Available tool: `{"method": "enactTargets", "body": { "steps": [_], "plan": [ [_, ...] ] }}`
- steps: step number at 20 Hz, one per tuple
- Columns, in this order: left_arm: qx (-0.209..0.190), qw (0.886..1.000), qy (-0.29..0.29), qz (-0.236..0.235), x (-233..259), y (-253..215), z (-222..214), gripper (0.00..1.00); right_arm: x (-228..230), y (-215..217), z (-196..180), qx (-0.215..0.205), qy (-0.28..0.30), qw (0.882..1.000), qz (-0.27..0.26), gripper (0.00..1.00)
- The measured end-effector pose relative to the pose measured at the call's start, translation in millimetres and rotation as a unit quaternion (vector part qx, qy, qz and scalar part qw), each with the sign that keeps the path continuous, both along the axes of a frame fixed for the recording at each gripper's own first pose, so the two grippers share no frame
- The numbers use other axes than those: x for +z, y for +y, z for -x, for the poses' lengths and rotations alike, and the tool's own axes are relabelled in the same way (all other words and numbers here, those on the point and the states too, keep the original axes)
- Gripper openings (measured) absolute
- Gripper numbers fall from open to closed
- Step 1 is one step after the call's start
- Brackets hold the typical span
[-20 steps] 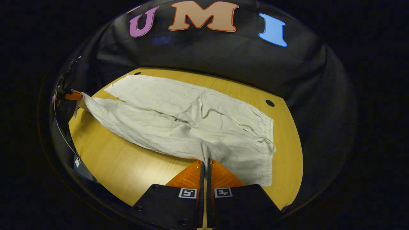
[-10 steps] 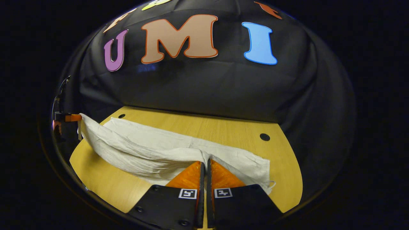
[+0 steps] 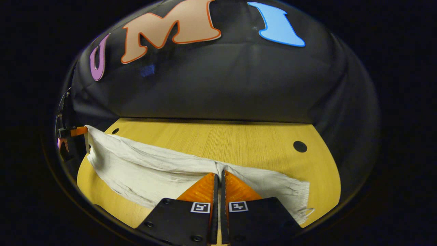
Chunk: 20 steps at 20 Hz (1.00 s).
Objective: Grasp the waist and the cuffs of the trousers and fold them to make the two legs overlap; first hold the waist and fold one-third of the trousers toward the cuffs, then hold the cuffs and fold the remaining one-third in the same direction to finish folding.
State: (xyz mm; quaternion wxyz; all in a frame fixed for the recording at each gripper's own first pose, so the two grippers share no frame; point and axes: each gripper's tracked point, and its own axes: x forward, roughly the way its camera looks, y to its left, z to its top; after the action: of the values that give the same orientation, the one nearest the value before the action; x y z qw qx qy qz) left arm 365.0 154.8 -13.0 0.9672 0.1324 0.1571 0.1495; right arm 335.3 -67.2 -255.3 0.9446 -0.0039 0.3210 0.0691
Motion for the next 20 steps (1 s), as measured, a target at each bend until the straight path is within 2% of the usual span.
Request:
{"method": "enactTargets", "body": {
  "steps": [3,6,7,8,9,11,12,13,14,15,16,17,20],
  "plan": [
    [0.034,0.999,0.016,0.009,-20.0,2.9,-4.5,0.0,-16.9,-10.1,-6.7,0.0,0.02,1.0,-0.001,0.05],
    [0.031,0.998,-0.01,0.044,-11.5,4.4,-7.4,0.0,-23.3,-4.3,-11.1,0.001,0.023,1.0,-0.008,0.07],
    [0.026,0.998,-0.015,0.051,-12.2,4.5,-6.5,0.02,-28.5,-1.6,-16.8,0.003,0.025,1.0,-0.018,0.13],
    [0.021,0.998,-0.013,0.054,-11.0,3.6,-4.9,0.11,-28.6,-3.4,-17.7,-0.001,0.026,0.999,-0.024,0.16],
    [0.009,0.998,-0.006,0.058,-12.2,-3.8,-6.6,0.23,-28.5,-1.8,-19.1,-0.002,0.026,0.999,-0.032,0.29],
    [-0.021,0.998,0.001,0.064,-9.6,-20.5,-6.8,0.61,-22.0,-3.0,-25.2,-0.004,0.015,0.999,-0.038,0.76],
    [-0.027,0.998,-0.003,0.059,0.1,-24.6,-4.7,0.8,-4.7,-7.0,-19.6,-0.006,0.006,0.999,-0.038,0.99],
    [-0.036,0.998,-0.011,0.056,-1.4,-30.5,-6.3,0.99,2.0,-8.3,-18.0,-0.007,-0.005,0.999,-0.037,0.97],
    [-0.044,0.997,-0.019,0.058,7.1,-35.5,-2.8,0.93,14.5,-12.4,-15.0,-0.008,-0.016,0.999,-0.038,0.96],
    [-0.052,0.996,-0.029,0.062,16.1,-43.0,2.9,0.93,27.7,-19.8,-10.5,-0.012,-0.026,0.999,-0.039,0.92],
    [-0.06,0.995,-0.041,0.067,25.1,-51.0,8.5,0.93,41.4,-30.8,-6.1,-0.018,-0.037,0.998,-0.038,0.96],
    [-0.067,0.994,-0.05,0.072,35.4,-58.4,17.1,0.93,53.8,-43.8,1.2,-0.025,-0.044,0.998,-0.037,0.92],
    [-0.077,0.992,-0.069,0.077,57.1,-69.1,48.6,0.93,83.0,-100.8,25.8,-0.062,-0.058,0.996,-0.024,0.96]
  ]
}}
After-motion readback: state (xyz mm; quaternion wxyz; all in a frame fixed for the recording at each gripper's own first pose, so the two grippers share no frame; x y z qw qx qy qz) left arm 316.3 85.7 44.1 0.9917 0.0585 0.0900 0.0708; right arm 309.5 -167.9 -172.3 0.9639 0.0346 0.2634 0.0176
